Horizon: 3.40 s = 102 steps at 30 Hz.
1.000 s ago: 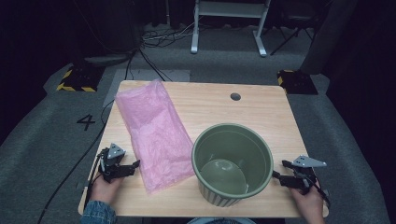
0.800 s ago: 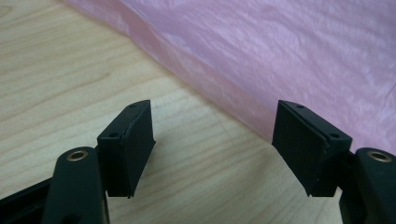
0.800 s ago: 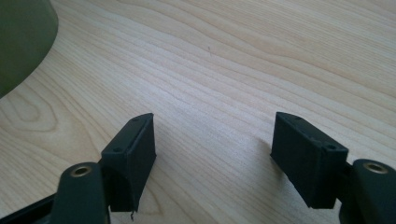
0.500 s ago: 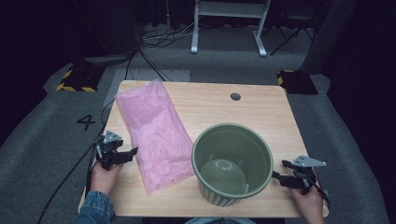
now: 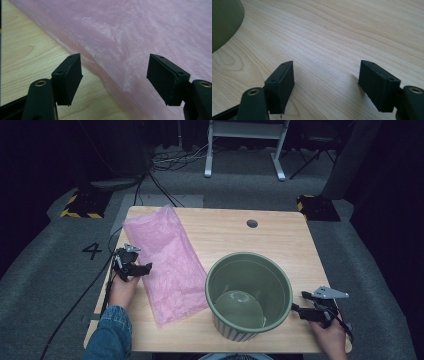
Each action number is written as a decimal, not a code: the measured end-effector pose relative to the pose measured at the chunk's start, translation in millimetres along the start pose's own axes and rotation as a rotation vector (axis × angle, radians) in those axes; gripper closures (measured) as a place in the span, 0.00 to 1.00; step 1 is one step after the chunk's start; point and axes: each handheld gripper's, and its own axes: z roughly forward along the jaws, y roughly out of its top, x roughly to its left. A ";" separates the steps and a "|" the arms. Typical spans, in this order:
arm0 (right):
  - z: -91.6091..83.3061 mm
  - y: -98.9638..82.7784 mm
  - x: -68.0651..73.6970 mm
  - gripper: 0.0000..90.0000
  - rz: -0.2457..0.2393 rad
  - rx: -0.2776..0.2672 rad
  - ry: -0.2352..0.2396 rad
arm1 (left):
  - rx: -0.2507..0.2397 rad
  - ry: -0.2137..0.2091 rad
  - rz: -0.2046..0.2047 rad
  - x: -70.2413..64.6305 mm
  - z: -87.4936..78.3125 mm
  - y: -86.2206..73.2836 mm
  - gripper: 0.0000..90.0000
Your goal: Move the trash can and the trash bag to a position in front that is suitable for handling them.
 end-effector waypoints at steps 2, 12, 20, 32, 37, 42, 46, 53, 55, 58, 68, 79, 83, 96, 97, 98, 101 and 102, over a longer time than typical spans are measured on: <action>0.0 0.0 0.0 0.32 0.000 0.000 0.000 | 0.031 0.011 -0.005 1.9 7.3 2.3 0.30; 0.0 0.0 0.1 0.32 -0.001 0.000 -0.001 | 0.049 0.006 -0.016 1.3 12.9 1.2 0.38; 0.3 0.2 -0.2 0.31 -0.002 0.000 0.002 | 0.040 -0.054 0.056 -13.5 8.4 0.7 0.69; 0.5 0.3 -0.3 0.31 -0.004 0.000 0.003 | -0.108 -0.189 -0.021 -0.1 -17.1 -7.2 0.96; 0.5 0.3 -0.4 0.31 -0.004 0.000 0.003 | -0.226 -0.253 -0.028 1.8 -41.4 -10.7 0.98; 0.9 0.8 -0.4 0.31 -0.005 0.002 0.005 | -0.286 -0.246 -0.008 -0.7 -58.7 -8.3 0.99; 0.9 0.8 -0.4 0.31 -0.005 0.002 0.005 | -0.330 -0.257 -0.008 -1.6 -69.0 -6.2 0.99; 1.4 1.1 -0.3 0.30 -0.009 0.001 0.006 | -0.388 -0.269 0.009 -5.3 -92.8 0.5 0.99; 1.6 1.2 0.2 0.30 -0.017 0.000 0.015 | -0.411 -0.278 0.004 -5.6 -99.4 2.6 0.99; 2.4 1.9 2.9 0.30 -0.039 0.000 0.041 | -0.432 -0.276 0.010 -6.0 -108.1 6.5 0.99; 6.3 5.4 11.3 0.30 -0.083 0.003 0.086 | -0.495 -0.277 0.077 -18.6 -139.6 20.6 0.99; 7.4 6.4 12.6 0.30 -0.098 0.003 0.106 | -0.548 -0.369 0.174 -24.7 -162.4 36.3 0.99; 7.5 6.3 12.6 0.30 -0.098 0.002 0.107 | -0.554 -0.454 0.208 -20.2 -169.3 48.2 0.99; 7.6 6.3 12.8 0.29 -0.106 0.003 0.113 | -0.577 -0.566 0.287 -19.4 -192.3 66.8 0.99; 7.6 6.3 12.9 0.29 -0.105 0.003 0.114 | -0.575 -0.572 0.296 -19.4 -194.1 68.4 0.99; 7.6 6.3 12.9 0.29 -0.105 0.003 0.114 | -0.579 -0.578 0.301 -19.8 -195.7 69.7 0.99; 7.7 6.3 12.9 0.29 -0.106 0.003 0.114 | -0.585 -0.592 0.319 -20.9 -201.2 73.8 0.99; 7.7 6.3 12.9 0.29 -0.106 0.003 0.114 | -0.588 -0.591 0.318 -21.4 -202.7 75.4 0.99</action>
